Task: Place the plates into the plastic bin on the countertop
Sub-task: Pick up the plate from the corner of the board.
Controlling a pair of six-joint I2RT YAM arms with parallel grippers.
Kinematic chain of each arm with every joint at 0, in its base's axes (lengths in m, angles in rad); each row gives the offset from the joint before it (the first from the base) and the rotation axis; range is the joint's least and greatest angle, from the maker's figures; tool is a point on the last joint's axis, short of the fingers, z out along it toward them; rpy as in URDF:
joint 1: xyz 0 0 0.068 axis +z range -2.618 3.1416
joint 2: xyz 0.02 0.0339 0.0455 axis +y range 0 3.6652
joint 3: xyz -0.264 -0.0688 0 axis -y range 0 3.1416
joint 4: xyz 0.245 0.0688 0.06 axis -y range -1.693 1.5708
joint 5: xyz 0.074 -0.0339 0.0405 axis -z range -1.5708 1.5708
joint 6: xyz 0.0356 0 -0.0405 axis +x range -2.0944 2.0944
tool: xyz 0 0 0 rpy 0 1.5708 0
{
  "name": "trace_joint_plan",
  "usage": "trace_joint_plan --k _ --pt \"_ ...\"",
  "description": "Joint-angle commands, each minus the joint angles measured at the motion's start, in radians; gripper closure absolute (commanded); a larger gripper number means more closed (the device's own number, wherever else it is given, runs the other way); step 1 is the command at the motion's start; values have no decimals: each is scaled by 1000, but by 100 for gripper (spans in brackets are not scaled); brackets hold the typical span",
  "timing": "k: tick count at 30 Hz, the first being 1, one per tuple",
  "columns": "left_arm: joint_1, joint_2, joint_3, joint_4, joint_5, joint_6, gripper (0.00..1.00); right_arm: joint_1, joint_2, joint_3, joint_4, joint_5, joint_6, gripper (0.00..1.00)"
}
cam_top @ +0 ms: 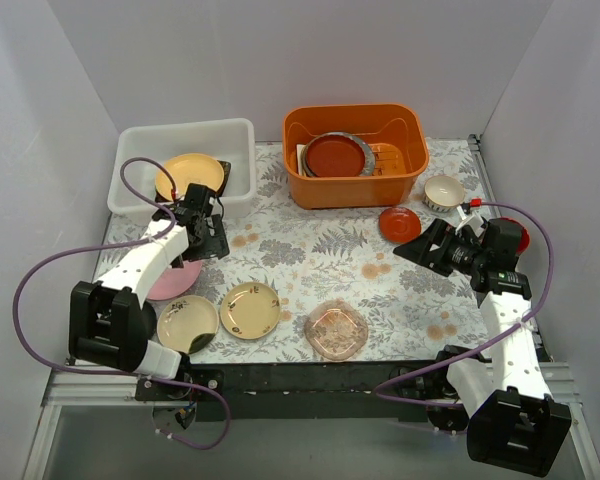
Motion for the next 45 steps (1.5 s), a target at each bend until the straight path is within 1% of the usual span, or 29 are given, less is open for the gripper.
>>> trace_joint_plan --k 1,5,6,8,9,11,15,17,29,34,35,36,39,40,45 --pt "-12 9 -43 15 -88 8 8 -3 -7 -13 34 -8 -12 2" --pt "-15 17 -77 36 -94 10 18 -3 -4 -17 40 -7 -12 2" --pt "-14 18 -86 41 -96 13 23 -3 -4 -19 41 -8 -12 2" --pt "-15 20 -106 52 -103 11 27 -3 -1 -19 44 -7 -10 2" --pt "-15 20 -114 55 -102 14 31 -4 -2 -22 47 -8 -12 2" --pt "-15 17 -126 72 -103 17 35 -4 -2 -20 47 -7 -10 2" --pt "-20 21 -143 101 -111 39 38 -3 -4 -22 49 -7 -7 2" --pt "-23 27 -155 125 -114 49 42 -4 -4 -23 50 -7 -6 2" --pt "-28 112 -189 167 -156 36 49 -4 -8 -22 47 -4 -6 2" --pt "-28 125 -189 167 -168 34 57 -4 -13 -22 43 -5 -7 2" --pt "-28 129 -186 167 -177 33 60 -3 -13 -23 44 -4 -9 2" --pt "-28 132 -184 165 -183 33 66 -4 -14 -25 44 -2 -9 2" --pt "-28 138 -181 164 -188 31 74 -3 -13 -25 44 -4 -9 2" --pt "-28 145 -180 161 -188 28 79 -3 -14 -23 43 -4 -9 2" --pt "-29 159 -172 155 -203 25 91 -3 -14 -25 43 -7 -10 2"
